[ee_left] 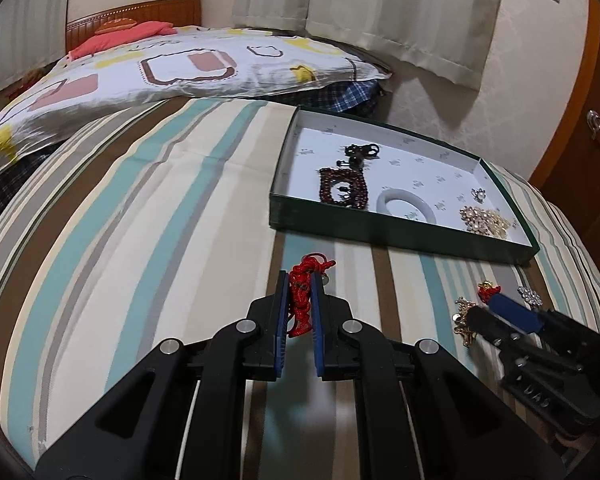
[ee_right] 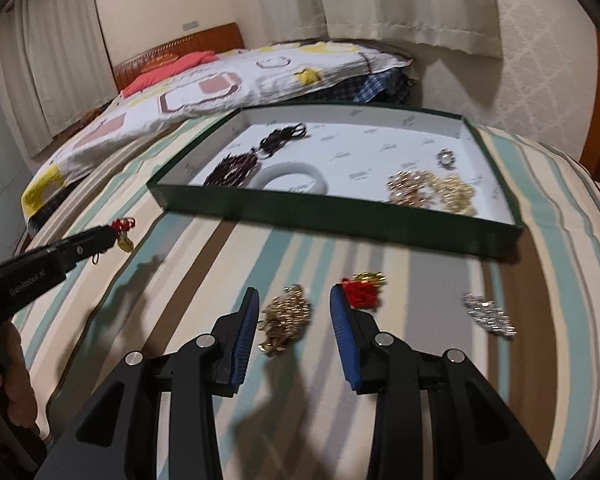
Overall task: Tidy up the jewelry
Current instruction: 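Carry the red tassel toward the box with left tool while right tool grasps the gold brooch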
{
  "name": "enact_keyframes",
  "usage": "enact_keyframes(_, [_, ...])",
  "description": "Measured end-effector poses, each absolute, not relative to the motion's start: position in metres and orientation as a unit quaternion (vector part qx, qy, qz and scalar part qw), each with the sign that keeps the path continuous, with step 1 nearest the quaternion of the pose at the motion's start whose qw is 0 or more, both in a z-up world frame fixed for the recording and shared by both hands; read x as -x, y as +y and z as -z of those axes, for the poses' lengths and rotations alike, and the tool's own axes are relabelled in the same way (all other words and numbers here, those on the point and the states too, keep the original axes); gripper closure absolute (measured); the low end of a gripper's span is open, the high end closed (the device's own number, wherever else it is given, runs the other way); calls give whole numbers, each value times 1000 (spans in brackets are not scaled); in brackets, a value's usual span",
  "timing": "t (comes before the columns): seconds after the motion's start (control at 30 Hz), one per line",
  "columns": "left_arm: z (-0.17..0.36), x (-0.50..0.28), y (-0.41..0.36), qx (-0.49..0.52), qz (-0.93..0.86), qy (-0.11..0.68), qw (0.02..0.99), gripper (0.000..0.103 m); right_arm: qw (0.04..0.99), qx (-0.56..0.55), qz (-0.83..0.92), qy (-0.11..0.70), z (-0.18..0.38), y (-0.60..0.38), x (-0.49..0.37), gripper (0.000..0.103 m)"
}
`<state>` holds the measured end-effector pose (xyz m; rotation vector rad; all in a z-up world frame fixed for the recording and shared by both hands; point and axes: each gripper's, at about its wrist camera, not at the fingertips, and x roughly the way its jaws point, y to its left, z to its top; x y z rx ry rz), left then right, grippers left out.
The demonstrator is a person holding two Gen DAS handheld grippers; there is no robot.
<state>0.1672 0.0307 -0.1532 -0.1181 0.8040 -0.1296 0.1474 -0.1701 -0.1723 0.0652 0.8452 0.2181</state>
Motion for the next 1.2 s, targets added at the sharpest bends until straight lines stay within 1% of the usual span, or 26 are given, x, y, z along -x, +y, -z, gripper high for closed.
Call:
enact_keyframes(0.2, [155,-166,32,57,63,392,916,92,900,-27,-102,424,179,-166,-151,66])
enact_keyframes(0.27, [156,-166,31,56,64,393,916,92,900,-22,-99,424,179,-165,-150,67])
enact_keyframes(0.33, [157,-165,29,53,65,394,915,92,900,-19,-100,425,179,-165,-151,81])
enact_keyframes(0.4, [158,-164,28,52,66,395,915,92,900,-17,-101,424,179,-164,-150,86])
enact_keyframes(0.53, [158,-163,26,49,67,394,915,92,902,-17,-103,419,178,-165,-147,90])
enact_keyframes(0.63, [156,-163,25,50,67,392,916,92,906,-20,-103,410,174,-167,-144,92])
enact_keyframes(1.2, [127,-162,13,59,90,363,925,92,934,-39,-90,344,124,-189,-137,92])
